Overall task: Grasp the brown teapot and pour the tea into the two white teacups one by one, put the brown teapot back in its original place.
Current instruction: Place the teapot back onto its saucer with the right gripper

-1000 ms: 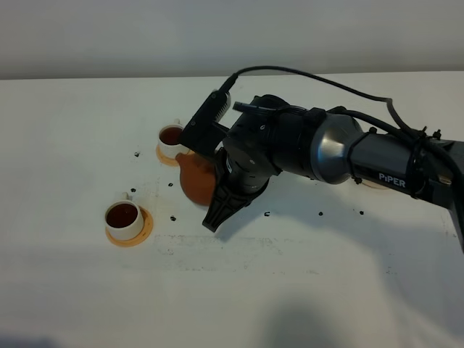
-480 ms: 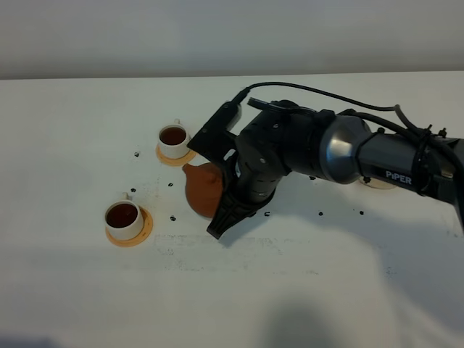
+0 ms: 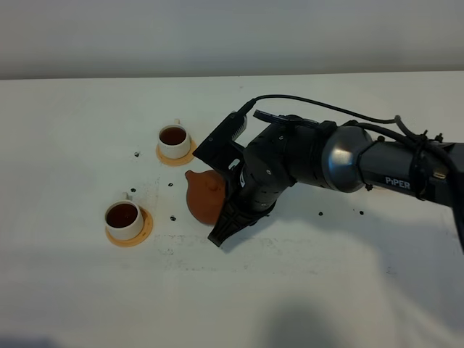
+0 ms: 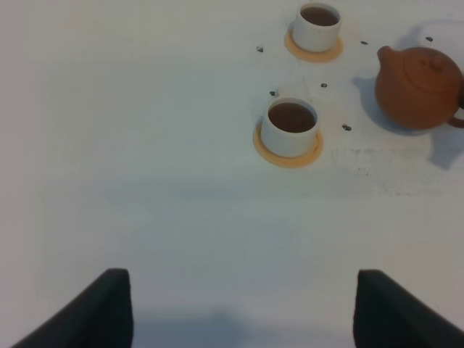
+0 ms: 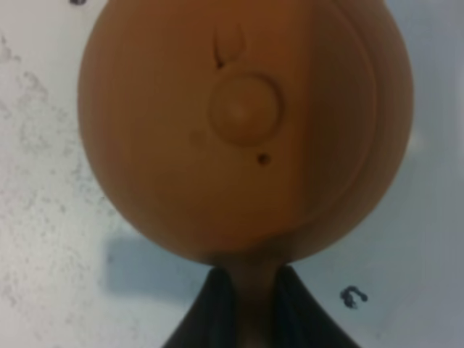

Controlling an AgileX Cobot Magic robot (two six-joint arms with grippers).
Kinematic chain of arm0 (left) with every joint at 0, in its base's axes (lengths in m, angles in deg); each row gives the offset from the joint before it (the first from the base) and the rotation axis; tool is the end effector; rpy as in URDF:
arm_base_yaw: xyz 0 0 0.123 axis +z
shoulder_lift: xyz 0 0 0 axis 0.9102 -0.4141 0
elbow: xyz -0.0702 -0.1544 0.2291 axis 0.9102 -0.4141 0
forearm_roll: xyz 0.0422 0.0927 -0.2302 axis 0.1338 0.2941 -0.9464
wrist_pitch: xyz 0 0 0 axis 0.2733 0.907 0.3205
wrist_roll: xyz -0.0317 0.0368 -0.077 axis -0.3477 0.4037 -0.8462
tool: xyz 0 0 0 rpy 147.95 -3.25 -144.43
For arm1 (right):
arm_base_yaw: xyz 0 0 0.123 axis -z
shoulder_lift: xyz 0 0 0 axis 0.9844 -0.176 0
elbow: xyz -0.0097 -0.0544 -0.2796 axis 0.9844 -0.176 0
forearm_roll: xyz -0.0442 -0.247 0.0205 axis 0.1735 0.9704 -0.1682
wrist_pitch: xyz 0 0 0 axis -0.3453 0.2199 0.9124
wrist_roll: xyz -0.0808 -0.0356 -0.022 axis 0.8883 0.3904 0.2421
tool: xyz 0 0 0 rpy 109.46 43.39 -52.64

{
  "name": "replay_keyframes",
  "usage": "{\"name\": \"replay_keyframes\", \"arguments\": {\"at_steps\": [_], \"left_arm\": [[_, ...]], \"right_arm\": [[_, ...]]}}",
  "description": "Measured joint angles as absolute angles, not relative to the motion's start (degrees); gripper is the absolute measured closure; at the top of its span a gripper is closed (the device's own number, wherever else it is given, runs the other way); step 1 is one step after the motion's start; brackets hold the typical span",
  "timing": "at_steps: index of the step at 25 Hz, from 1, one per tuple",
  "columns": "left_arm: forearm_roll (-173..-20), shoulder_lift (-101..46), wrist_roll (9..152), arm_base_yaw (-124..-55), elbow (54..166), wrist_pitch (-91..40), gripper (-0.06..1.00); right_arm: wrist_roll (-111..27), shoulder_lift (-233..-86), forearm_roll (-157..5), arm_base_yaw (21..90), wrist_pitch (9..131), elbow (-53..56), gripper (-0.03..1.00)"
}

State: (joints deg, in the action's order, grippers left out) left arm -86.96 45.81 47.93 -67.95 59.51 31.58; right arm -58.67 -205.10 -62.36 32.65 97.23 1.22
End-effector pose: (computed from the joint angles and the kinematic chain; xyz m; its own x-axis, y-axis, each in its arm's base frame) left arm -0.0064 -0.0057 0.2795 -0.4481 0.0001 -0.8940 0.0914 0.9948 -0.0457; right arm 0.2894 0.3052 0.1469 -0.4953 -0.8061 -0.3240 -0.8252 0.5531 -0.1146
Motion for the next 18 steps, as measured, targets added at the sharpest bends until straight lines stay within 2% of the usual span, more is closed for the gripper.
{"name": "replay_keyframes", "arguments": {"at_steps": [10, 18], "left_arm": [[-87.0, 45.8, 47.9, -68.0, 59.5, 31.6, 0.34], [-87.0, 45.8, 47.9, -68.0, 59.5, 31.6, 0.34]], "right_arm": [[-58.7, -206.6, -63.1, 32.9, 97.4, 1.2, 0.84], [-58.7, -201.6, -60.8, 33.3, 98.3, 1.2, 0.84]]}}
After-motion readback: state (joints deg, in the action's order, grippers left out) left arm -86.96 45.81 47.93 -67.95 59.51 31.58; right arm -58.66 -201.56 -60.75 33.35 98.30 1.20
